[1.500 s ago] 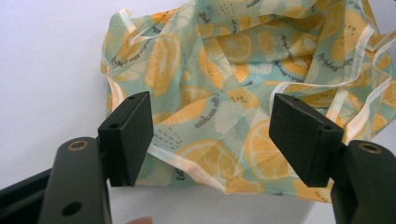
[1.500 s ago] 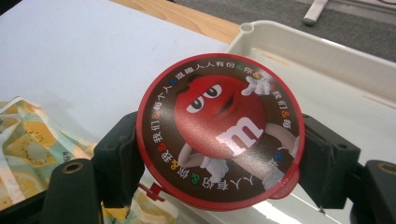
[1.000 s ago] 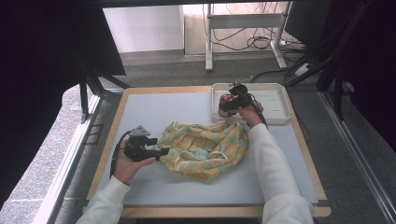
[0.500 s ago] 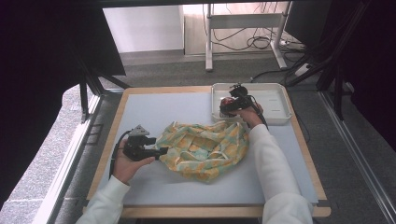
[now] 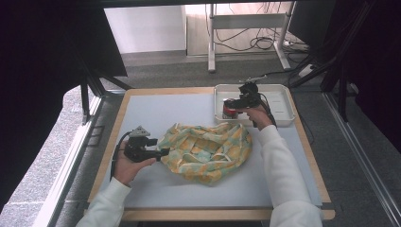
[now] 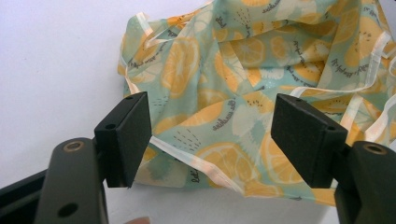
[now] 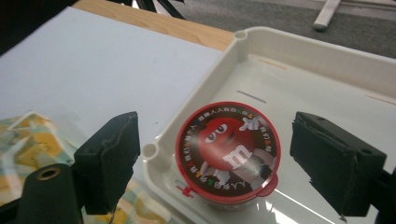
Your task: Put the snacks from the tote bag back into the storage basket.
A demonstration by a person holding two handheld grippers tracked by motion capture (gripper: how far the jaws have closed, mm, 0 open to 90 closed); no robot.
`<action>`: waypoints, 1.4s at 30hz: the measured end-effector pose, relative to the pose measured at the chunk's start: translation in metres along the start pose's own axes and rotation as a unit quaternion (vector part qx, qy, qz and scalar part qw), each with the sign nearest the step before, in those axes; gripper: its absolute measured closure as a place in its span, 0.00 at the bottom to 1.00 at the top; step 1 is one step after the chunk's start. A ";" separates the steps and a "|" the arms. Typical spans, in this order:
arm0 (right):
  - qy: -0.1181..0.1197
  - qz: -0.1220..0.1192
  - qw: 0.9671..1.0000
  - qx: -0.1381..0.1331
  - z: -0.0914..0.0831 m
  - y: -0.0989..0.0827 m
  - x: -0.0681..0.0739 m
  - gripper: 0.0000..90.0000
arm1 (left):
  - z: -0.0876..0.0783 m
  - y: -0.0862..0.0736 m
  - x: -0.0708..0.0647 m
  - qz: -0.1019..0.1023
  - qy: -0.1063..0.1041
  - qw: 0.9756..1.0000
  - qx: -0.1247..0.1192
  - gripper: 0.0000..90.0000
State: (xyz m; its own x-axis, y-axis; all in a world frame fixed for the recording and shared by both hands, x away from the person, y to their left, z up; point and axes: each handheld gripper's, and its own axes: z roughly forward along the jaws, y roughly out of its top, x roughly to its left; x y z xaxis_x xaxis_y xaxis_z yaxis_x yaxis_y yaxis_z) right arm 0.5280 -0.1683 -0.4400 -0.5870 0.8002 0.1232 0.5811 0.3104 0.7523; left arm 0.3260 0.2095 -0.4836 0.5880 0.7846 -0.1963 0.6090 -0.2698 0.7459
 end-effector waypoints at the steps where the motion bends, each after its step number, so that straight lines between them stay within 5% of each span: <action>1: 0.007 -0.002 1.000 -0.003 -0.002 -0.001 0.001 0.18 | 0.000 0.000 0.000 -0.001 0.001 1.000 0.000 0.32; 11: 0.051 -0.024 0.998 -0.023 -0.029 -0.012 0.013 0.23 | -0.006 -0.002 0.002 -0.001 0.007 1.000 -0.005 0.32; 31: 0.065 -0.055 0.993 -0.086 -0.112 -0.069 0.053 0.26 | -0.013 -0.003 0.003 -0.005 -0.001 1.000 -0.017 0.32; 39: 0.075 -0.050 0.991 -0.099 -0.134 -0.100 0.054 0.26 | -0.013 -0.003 0.004 -0.005 0.002 1.000 -0.015 0.32; 42: 0.068 -0.049 0.993 -0.085 -0.134 -0.113 0.051 0.26 | -0.013 -0.003 0.005 -0.004 0.003 1.000 -0.014 0.32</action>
State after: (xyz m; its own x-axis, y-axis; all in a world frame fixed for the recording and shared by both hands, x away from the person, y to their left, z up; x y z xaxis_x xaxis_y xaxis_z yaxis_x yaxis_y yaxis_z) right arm 0.3571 -0.2312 -0.4323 -0.7129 0.6907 0.1213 0.4211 0.2834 0.8616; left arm 0.3201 0.2213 -0.4789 0.5797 0.7903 -0.1986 0.5985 -0.2476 0.7619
